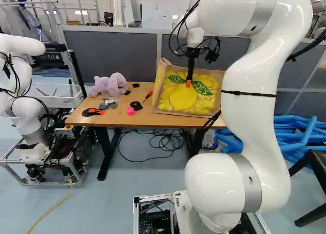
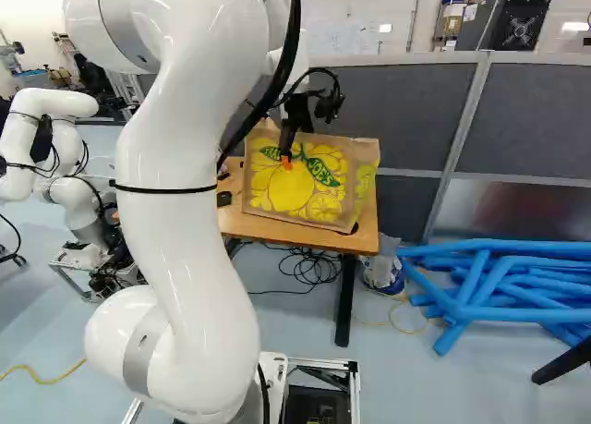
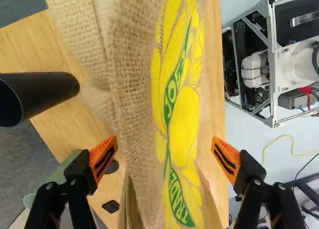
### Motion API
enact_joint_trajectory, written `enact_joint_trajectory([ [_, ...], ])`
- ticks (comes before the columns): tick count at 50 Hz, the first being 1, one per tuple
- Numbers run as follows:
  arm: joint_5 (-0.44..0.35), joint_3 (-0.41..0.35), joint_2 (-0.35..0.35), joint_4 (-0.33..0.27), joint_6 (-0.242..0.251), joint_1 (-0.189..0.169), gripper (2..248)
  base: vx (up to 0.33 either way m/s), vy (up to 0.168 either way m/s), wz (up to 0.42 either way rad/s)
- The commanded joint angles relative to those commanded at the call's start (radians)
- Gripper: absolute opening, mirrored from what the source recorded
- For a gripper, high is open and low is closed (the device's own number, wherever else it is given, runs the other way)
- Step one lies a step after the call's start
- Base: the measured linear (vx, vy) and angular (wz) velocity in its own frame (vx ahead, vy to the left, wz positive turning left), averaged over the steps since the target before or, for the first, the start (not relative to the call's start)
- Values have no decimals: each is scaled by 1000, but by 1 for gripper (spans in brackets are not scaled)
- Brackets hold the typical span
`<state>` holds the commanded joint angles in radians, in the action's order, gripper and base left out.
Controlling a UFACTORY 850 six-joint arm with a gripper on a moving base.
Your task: Pick up the bag on the ground and place it on the table
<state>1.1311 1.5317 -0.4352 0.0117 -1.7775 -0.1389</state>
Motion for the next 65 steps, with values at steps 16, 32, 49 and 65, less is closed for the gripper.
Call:
enact_joint_trajectory([
  [16, 0, -1, 15, 0, 0, 0, 247, 0, 0, 0],
  [32, 0, -2, 57, 0, 0, 0, 247, 0, 0, 0],
  [49, 5, 5, 97, 0, 0, 0, 247, 0, 0, 0],
  [65, 40, 32, 118, 0, 0, 2, 247, 0, 0, 0],
])
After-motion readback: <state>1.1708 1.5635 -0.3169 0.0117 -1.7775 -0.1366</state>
